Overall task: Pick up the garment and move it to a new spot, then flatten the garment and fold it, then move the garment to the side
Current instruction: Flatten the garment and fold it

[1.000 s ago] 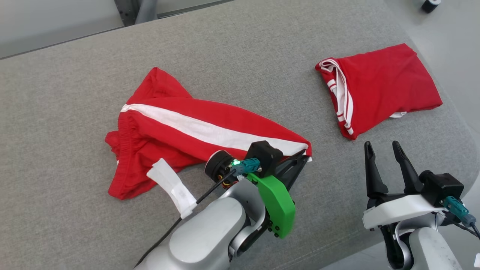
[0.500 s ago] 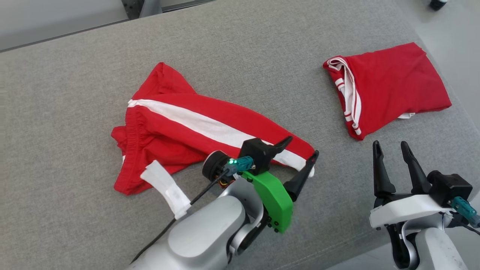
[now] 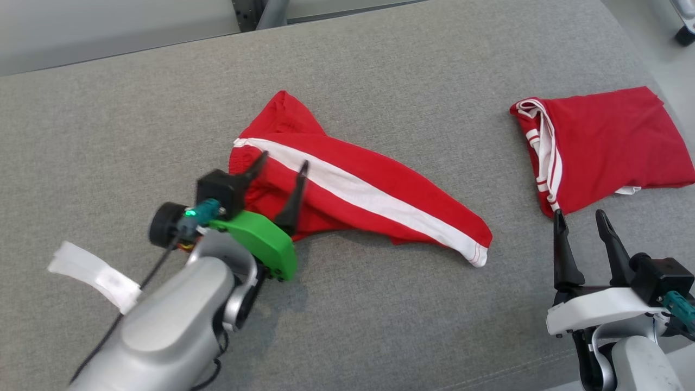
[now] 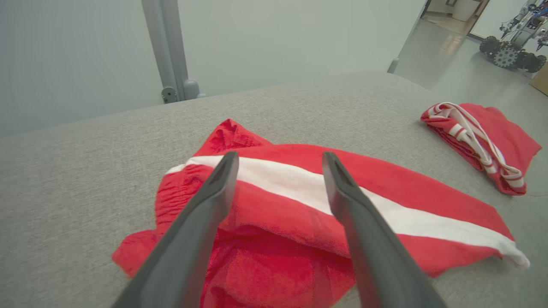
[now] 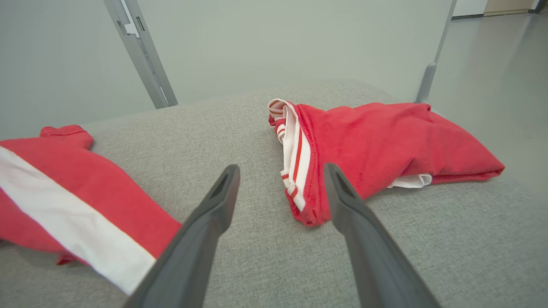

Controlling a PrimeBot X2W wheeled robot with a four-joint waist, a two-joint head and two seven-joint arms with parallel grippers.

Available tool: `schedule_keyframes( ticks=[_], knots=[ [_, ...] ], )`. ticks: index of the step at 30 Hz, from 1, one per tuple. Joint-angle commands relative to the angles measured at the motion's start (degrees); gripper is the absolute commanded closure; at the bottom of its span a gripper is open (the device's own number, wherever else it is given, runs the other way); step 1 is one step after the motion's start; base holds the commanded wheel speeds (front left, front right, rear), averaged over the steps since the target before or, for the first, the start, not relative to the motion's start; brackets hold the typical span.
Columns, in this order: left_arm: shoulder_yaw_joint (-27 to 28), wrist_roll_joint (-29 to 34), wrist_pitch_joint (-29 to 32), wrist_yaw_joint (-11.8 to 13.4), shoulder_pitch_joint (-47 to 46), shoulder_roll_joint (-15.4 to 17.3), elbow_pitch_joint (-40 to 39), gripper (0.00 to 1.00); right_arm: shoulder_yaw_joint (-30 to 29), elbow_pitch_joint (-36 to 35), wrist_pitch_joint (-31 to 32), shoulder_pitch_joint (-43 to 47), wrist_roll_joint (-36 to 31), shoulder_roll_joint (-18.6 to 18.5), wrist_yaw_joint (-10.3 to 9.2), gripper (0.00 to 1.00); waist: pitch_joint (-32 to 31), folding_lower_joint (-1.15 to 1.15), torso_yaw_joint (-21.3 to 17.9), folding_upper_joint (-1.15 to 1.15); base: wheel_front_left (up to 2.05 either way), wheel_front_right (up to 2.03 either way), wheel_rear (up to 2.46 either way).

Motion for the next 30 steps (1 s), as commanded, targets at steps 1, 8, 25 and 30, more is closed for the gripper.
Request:
schedule_keyframes(
  ticks=[1, 8, 25, 30],
  knots=[
    [1.5, -1.1, 1.2, 0.5, -1.2, 2.1, 1.2, 0.00, 0.0, -0.1, 0.0, 0.2, -0.2, -0.2, -0.04, 0.00, -0.3, 0.00, 1.1, 0.00, 0.00, 0.00, 0.00],
    [2.9, -6.0, 10.3, -2.2, -3.1, 5.4, 2.5, 0.00, 0.2, 0.0, 0.0, 0.7, -0.5, -0.2, -0.04, 0.00, -0.3, 0.00, 2.0, 0.00, 0.00, 0.00, 0.00],
    [2.7, -9.8, 16.1, -6.0, -3.9, 6.1, 3.4, 1.00, -0.3, -0.1, 0.0, 0.6, -0.8, -0.2, -0.04, 0.00, 0.7, 0.00, 1.7, 0.00, 0.00, 0.00, 0.00],
    [1.7, -7.6, 13.3, -6.4, -2.6, 6.8, 0.0, 1.00, -0.9, -0.3, 0.0, 1.1, -1.3, -0.2, -0.04, 0.00, 0.3, 0.00, 2.8, 0.00, 0.00, 0.00, 0.00]
  ],
)
